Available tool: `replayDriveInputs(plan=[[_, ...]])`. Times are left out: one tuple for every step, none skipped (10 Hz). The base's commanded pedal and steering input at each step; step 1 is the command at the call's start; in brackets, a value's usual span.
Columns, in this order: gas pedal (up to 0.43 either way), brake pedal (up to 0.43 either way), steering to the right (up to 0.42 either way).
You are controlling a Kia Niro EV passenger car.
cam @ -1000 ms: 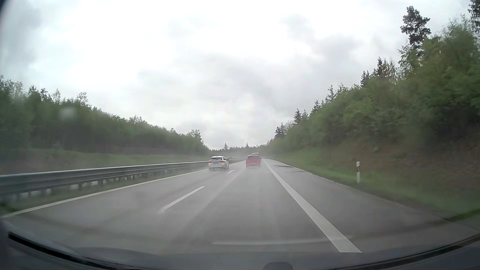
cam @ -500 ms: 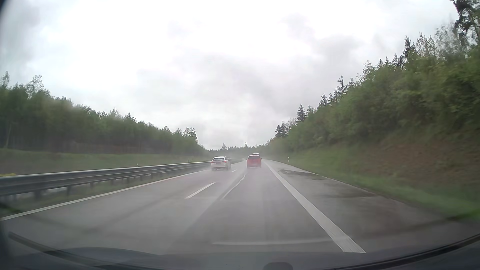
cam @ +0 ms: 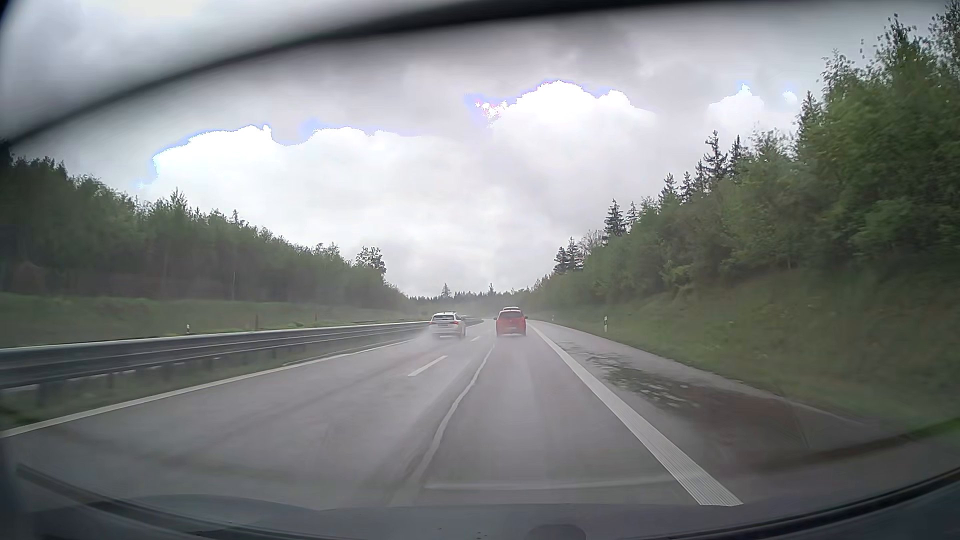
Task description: Follow the waypoints while adhering to traffic rules and regulations
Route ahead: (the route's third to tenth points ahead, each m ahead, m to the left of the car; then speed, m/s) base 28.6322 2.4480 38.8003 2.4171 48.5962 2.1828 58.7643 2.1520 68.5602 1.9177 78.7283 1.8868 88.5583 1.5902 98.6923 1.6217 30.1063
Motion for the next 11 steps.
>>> replayDriveInputs(plan=[[0.319, 0.0, -0.003], [0.319, 0.0, -0.003], [0.319, 0.0, -0.003], [0.319, 0.0, -0.003], [0.319, 0.0, -0.003], [0.319, 0.0, -0.003], [0.319, 0.0, -0.003], [0.319, 0.0, -0.003], [0.319, 0.0, -0.003], [0.319, 0.0, -0.003], [0.319, 0.0, -0.003]])
